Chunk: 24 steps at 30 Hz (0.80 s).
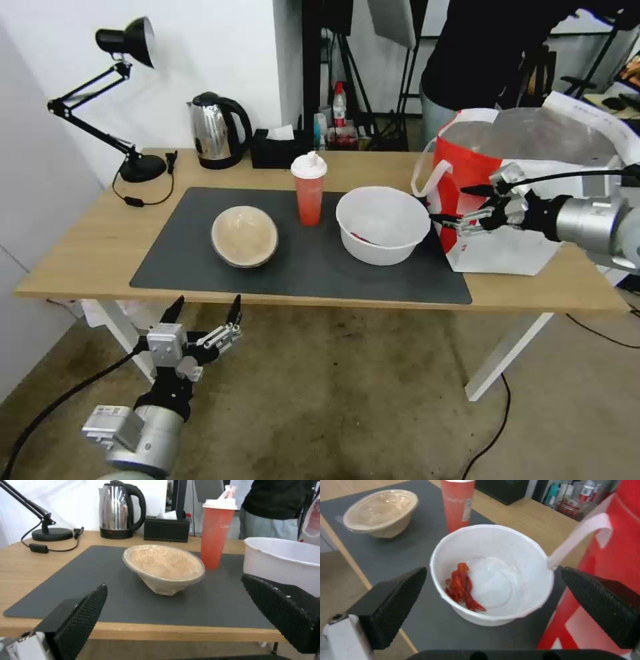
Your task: Pick up the trash from the table and place it into the takeout bag.
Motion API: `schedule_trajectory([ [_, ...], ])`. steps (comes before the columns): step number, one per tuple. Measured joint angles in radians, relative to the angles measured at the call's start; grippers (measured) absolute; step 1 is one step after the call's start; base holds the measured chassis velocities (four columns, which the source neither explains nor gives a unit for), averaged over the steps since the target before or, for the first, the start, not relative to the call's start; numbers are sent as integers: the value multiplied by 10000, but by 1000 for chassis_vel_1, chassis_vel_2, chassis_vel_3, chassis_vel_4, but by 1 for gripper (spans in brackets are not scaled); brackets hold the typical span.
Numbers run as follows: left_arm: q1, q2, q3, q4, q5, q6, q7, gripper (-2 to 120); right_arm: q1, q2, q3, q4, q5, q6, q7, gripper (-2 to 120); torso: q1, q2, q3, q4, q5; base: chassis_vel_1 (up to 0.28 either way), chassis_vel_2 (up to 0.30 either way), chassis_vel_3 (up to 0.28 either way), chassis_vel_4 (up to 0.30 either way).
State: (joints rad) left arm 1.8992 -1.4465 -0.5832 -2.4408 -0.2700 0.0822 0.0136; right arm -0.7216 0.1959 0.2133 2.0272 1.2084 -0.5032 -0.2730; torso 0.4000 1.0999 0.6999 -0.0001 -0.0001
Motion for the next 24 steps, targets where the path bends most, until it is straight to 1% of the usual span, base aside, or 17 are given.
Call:
schedule_trajectory([
  [4,13,-42,22,0,62,-6,1,100,56,-80,0,131,253,-133,12,100,0,0,0,0,0,0,0,0,0],
  [7,82,-91,28,-46,182,-42,16,100,350,-225,-36,225,848,-456,104,100,-1,0,0,0,0,0,0,0,0],
  [8,127,-123,29,-80,223,-61,28,100,676,-259,-300,213,1049,-568,143,100,0,1,-1,-2,-2,0,0,0,0],
  [10,141,-136,30,-91,238,-73,31,100,791,-261,-405,204,1095,-596,153,100,-1,0,0,-2,-2,0,0,0,0],
  [12,238,-264,54,-174,376,-152,57,100,2315,-127,-1754,-3,1377,-846,242,100,0,1,0,-3,-3,0,0,0,0],
  [13,254,-300,67,-193,408,-159,64,100,2683,-41,-2115,-46,1439,-927,277,100,-1,1,-1,0,-4,0,0,0,0],
  [14,254,-300,67,-193,408,-159,64,100,2683,-41,-2115,-46,1439,-927,277,100,-1,1,-1,0,-4,0,0,0,0],
  [16,354,-463,96,-275,538,-192,77,100,4195,328,-3568,-169,1644,-1281,583,100,0,0,2,5,9,0,0,0,0],
  [17,385,-513,100,-286,581,-202,80,100,4610,409,-3937,-202,1671,-1353,681,100,1,0,2,6,-2,0,0,0,0],
  [18,385,-513,100,-286,581,-202,80,100,4610,409,-3937,-202,1671,-1353,681,100,1,0,2,6,-2,0,0,0,0],
  [19,442,-578,107,-302,649,-233,84,100,5182,513,-4467,-283,1702,-1504,785,100,1,0,2,5,-4,0,0,0,0],
  [21,526,-665,108,-321,736,-298,89,100,5822,601,-5050,-462,1705,-1624,834,100,0,0,1,0,0,0,0,0,0],
  [22,526,-665,108,-321,736,-298,89,100,5822,601,-5050,-462,1705,-1624,834,100,0,0,1,0,0,0,0,0,0],
  [24,595,-791,108,-350,819,-357,93,100,6337,740,-5498,-631,1709,-1715,883,100,0,0,1,0,3,0,0,0,0],
])
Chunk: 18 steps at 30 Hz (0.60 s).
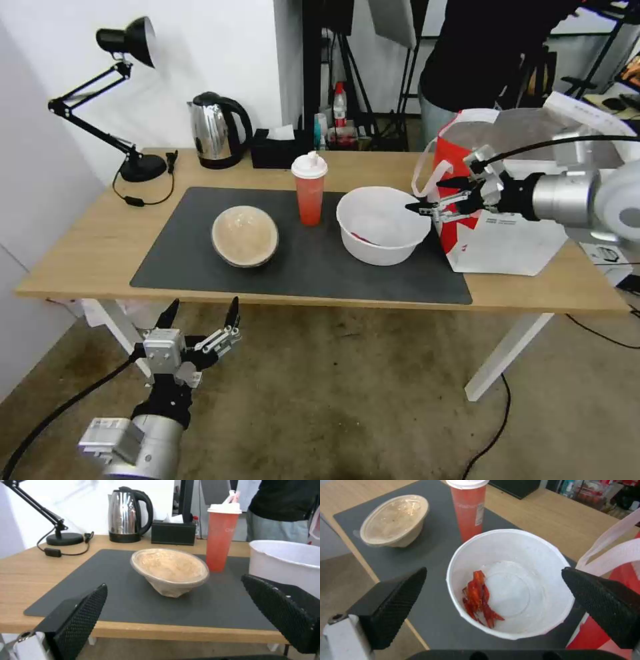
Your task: Pick up the trash from the table and place it into the takeout bag.
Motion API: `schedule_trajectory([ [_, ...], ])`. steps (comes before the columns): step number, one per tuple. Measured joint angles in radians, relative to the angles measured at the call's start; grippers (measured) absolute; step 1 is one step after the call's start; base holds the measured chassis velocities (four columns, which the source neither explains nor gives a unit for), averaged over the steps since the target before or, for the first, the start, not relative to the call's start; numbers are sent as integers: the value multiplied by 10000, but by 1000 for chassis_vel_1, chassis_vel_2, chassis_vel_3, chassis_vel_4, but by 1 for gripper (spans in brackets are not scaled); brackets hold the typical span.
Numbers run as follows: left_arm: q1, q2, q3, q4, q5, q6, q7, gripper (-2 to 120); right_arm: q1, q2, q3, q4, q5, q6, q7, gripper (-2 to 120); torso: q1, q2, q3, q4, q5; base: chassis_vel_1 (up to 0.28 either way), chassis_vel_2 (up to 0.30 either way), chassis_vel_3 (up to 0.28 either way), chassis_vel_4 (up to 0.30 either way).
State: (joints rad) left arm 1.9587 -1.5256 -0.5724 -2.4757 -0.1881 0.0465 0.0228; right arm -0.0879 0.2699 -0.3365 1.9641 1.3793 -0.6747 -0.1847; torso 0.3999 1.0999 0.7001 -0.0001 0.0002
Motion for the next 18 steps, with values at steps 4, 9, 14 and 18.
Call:
schedule_trajectory([
  [4,42,-133,26,-33,121,-29,2,100,307,163,-304,-40,38,-135,110,100,0,0,0,1,-2,0,0,0,0],
  [9,18,-205,63,-29,221,-39,4,100,974,433,-1023,-141,50,-423,395,100,0,0,0,1,-1,0,0,0,0],
  [14,-27,-207,94,5,243,-41,5,100,1512,589,-1631,-171,60,-489,594,100,1,0,0,1,-3,0,0,0,0],
  [18,-40,-238,146,16,301,-55,19,100,1868,813,-2030,-135,105,-491,728,100,1,0,0,1,-2,0,0,0,0],
])
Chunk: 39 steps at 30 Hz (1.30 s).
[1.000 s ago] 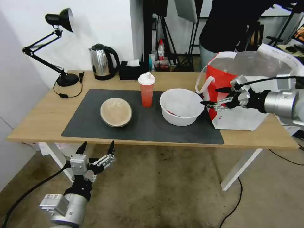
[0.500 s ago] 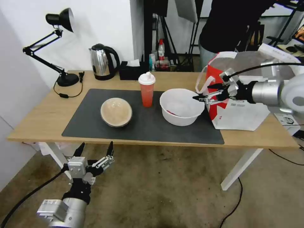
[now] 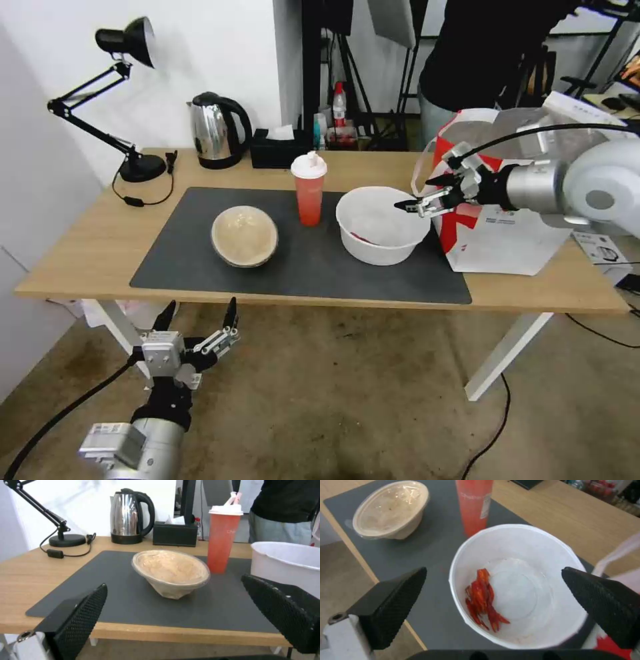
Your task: Pick up the trash from the table and place it into the takeout bag.
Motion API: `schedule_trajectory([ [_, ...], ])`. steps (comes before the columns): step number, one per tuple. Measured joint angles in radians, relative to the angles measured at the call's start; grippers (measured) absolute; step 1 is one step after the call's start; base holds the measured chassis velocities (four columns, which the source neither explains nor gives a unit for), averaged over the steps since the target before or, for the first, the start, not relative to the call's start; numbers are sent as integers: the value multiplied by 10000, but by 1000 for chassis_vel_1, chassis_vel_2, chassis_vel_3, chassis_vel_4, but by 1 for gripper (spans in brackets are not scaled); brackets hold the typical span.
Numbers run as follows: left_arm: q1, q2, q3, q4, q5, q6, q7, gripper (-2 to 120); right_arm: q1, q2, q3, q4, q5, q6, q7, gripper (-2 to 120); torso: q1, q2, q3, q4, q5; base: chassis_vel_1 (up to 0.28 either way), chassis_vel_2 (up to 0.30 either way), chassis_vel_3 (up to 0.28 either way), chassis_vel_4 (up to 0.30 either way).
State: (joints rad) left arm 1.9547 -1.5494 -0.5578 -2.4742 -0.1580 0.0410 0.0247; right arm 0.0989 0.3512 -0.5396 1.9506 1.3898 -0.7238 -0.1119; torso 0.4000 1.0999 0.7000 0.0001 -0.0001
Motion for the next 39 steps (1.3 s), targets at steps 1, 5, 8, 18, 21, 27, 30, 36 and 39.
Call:
schedule_trajectory([
  [1,10,-4,7,-10,14,-5,5,100,82,63,-88,8,17,0,40,100,0,0,0,1,0,0,0,0,0],
  [5,26,-11,10,-40,24,-9,10,100,295,180,-293,79,49,0,127,100,0,0,0,0,1,0,0,0,0],
  [8,29,-22,16,-41,34,-9,11,100,387,182,-371,104,64,0,125,100,0,0,-1,0,0,0,0,0,0],
  [18,-34,-139,119,125,229,-27,13,100,1332,166,-1212,280,84,16,-1340,100,-1,1,-1,-3,0,0,0,0,0],
  [21,-92,-150,121,179,234,-27,11,100,1664,366,-1553,278,78,18,-1411,100,0,0,-1,1,0,0,0,0,0],
  [27,-137,-57,37,181,179,-22,11,100,2189,693,-2235,175,107,21,-1415,100,0,0,0,0,0,0,0,0,0],
  [30,-152,-17,12,180,144,-16,9,100,2273,755,-2380,226,190,21,-1411,100,0,0,0,-1,-1,0,0,0,0],
  [36,-195,1,2,182,99,-6,2,100,2457,1061,-2815,317,244,21,-1281,100,0,0,-1,-2,0,0,0,0,0],
  [39,-190,-23,-47,162,92,-5,14,100,2719,1370,-3191,217,256,22,-1158,100,0,0,0,2,-2,0,0,0,0],
])
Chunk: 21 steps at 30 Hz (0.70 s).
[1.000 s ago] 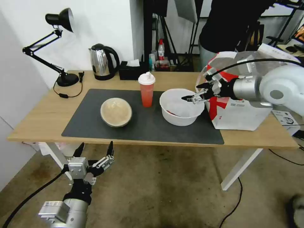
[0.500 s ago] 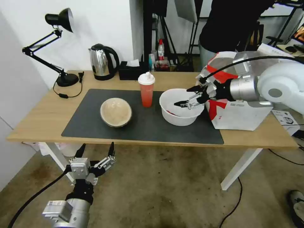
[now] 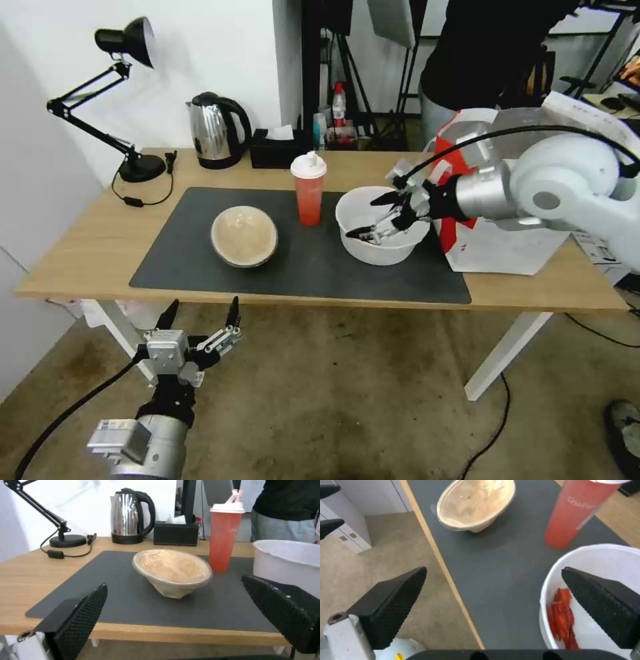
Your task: Pick up the trash from the table and place it into the takeout bag.
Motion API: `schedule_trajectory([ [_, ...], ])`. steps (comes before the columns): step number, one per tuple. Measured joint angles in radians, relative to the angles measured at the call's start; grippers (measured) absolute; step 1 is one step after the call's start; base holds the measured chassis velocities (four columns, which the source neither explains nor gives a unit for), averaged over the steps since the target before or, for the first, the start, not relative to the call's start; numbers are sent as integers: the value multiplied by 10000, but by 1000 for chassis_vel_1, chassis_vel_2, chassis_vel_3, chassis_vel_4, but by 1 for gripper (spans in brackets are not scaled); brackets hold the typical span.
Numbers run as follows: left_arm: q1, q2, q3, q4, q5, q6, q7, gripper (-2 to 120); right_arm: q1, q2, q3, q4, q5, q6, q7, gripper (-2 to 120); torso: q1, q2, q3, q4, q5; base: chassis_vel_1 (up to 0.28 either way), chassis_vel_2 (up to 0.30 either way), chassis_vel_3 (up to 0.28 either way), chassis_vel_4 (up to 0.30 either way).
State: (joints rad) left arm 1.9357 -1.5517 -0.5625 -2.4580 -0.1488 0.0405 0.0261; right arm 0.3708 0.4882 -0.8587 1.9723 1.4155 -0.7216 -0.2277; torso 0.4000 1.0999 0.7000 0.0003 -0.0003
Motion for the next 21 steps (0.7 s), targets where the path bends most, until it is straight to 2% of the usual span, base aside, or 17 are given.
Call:
schedule_trajectory([
  [8,-32,-25,-35,-11,6,-6,40,100,495,271,-893,-64,-20,0,196,100,0,0,0,-2,2,0,0,0,0],
  [21,-73,-36,-19,69,13,-21,40,100,752,294,-1478,-343,-401,-5,201,100,0,0,0,-3,2,0,0,0,0],
])
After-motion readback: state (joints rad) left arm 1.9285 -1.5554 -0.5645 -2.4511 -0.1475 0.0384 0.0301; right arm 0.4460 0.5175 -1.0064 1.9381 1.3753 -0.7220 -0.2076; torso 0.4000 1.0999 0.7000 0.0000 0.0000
